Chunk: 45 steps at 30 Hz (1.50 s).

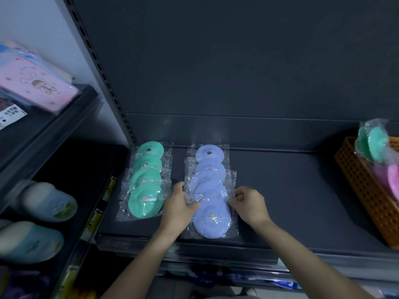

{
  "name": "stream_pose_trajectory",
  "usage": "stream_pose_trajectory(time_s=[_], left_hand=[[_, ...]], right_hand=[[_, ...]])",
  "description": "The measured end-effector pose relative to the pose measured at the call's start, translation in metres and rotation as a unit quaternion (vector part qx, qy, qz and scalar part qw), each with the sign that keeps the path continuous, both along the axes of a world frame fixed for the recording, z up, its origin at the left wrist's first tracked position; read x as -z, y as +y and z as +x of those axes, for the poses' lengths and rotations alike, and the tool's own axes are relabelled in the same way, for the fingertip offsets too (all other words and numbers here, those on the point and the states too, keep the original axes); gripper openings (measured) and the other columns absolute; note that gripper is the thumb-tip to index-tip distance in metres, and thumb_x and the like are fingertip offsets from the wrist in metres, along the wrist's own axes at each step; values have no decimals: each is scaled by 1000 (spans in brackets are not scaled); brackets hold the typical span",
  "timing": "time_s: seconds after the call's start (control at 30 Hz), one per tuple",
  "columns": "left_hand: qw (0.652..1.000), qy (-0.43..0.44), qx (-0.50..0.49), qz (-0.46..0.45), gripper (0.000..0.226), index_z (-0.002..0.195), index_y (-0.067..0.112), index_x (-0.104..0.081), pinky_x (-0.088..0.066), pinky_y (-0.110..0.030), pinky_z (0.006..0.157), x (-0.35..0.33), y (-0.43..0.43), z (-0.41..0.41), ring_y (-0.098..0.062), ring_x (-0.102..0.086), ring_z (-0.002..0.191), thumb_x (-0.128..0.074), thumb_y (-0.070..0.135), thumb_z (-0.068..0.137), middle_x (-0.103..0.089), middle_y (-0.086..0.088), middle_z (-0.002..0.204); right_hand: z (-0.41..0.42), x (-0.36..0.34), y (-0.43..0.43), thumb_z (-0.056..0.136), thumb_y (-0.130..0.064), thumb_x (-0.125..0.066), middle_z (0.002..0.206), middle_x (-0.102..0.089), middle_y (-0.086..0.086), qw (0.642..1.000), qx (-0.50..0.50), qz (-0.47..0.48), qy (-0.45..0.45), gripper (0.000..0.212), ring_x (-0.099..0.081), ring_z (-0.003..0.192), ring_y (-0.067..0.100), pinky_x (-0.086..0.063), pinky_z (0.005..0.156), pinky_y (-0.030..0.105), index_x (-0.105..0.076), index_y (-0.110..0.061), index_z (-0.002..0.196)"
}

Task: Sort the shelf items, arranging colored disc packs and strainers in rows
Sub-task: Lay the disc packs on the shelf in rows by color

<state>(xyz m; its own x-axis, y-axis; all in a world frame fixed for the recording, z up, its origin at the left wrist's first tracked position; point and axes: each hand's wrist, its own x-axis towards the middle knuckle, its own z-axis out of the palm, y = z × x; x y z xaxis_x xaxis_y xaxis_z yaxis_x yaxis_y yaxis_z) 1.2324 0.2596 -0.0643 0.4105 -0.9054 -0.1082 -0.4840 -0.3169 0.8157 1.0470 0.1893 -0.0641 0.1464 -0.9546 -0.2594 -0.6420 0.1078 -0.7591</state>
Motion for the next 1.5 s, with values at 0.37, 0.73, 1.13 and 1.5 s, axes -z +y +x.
stream_pose_trajectory(time_s=[0.37, 0.73, 1.13, 1.5], left_hand=[[999, -20, 46, 2, 67, 140, 10, -36, -41, -38, 102, -8, -16, -3, -23, -51, 121, -68, 26, 83, -53, -7, 134], [998, 64, -28, -6, 65, 139, 11, -36, -37, -24, 94, -4, -43, 6, -13, -50, 115, -66, 28, 84, -54, 0, 128], [997, 52, 41, 30, 71, 149, 15, -20, -23, -29, 111, -9, -56, 12, -19, -30, 140, -58, 29, 91, -29, -4, 154], [954, -204, 212, -52, 51, 132, 7, -50, -24, -15, 103, -34, -46, 13, -19, -43, 128, -62, 22, 85, -44, -5, 140]], right_hand=[[-1, -3, 6, 69, -36, -81, 146, -32, -4, 988, -149, -35, -32, 102, -28, 117, -7, -23, 77, -11, -20, -23, 149], [6, -3, -3, 69, -35, -82, 142, -38, -6, 986, -158, -37, -34, 93, -35, 115, -4, -23, 80, -10, -29, -21, 145], [7, 1, 3, 70, -36, -81, 150, -26, -2, 987, -155, -38, -22, 96, -27, 119, -7, -20, 90, -4, -26, -15, 146], [-25, -27, 3, 77, -30, -75, 132, -53, 4, 994, -55, -86, 45, 67, -52, 118, 18, -35, 90, 17, -46, -16, 137]])
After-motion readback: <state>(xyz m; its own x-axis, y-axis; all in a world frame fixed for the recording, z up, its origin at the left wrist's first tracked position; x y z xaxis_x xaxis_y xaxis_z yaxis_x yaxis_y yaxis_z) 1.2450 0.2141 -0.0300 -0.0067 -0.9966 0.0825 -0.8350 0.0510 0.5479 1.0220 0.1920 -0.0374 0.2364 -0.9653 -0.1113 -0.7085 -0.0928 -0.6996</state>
